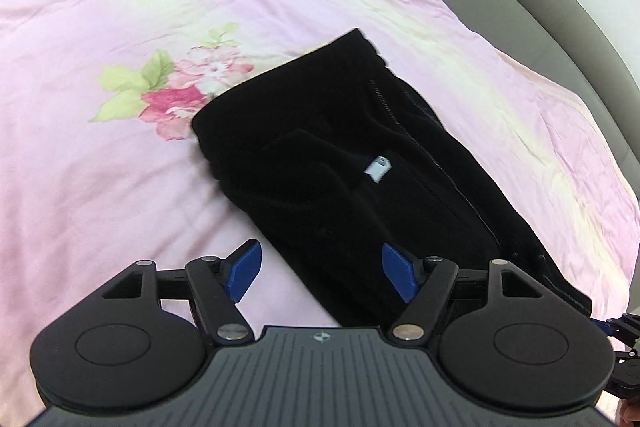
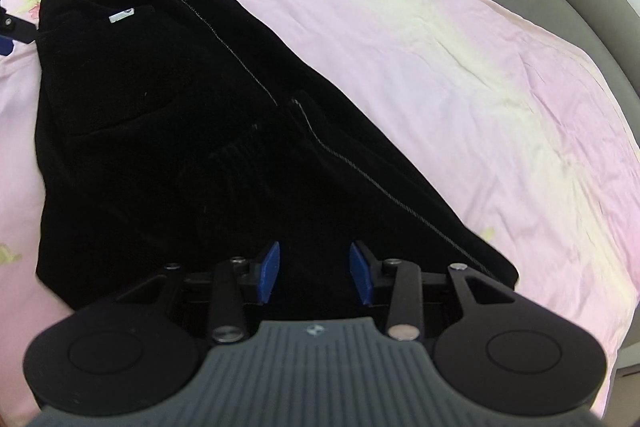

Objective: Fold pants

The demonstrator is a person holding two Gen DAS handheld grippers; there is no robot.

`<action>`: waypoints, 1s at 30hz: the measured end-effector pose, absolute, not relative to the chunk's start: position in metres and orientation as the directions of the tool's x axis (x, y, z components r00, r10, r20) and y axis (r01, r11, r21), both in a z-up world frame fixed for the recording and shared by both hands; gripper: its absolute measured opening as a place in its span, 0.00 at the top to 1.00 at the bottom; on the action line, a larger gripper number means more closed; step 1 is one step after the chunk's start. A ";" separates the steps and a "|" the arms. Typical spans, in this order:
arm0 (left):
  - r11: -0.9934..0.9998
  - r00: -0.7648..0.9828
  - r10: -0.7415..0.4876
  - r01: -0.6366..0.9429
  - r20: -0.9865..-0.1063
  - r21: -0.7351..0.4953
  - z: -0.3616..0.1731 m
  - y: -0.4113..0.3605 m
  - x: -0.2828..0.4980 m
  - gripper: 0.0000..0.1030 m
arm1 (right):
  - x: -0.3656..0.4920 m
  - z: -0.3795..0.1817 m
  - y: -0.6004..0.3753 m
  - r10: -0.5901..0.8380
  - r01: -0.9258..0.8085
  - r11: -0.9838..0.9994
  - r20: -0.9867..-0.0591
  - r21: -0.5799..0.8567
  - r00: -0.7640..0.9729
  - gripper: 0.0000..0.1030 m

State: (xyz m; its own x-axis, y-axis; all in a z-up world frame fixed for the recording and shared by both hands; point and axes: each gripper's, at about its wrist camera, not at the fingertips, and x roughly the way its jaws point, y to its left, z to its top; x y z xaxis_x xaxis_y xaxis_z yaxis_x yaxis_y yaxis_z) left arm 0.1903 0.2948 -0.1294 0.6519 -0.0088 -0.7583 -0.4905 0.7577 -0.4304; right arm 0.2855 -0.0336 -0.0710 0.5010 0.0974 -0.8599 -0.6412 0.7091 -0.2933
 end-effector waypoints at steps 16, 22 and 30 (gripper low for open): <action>0.592 0.670 -0.117 -0.546 -0.733 -0.593 -0.178 0.361 0.224 0.13 | 0.356 -0.106 0.017 0.131 -0.729 0.661 -0.928 -0.181 0.348 0.66; 0.614 0.678 -0.092 -0.538 -0.729 -0.578 -0.191 0.358 0.242 0.21 | 0.363 -0.103 0.003 0.167 -0.713 0.692 -0.935 -0.114 0.311 0.65; 0.717 0.745 -0.057 -0.433 -0.665 -0.547 -0.136 0.331 0.237 0.53 | 0.356 -0.080 -0.034 0.173 -0.705 0.702 -0.937 -0.098 0.303 0.65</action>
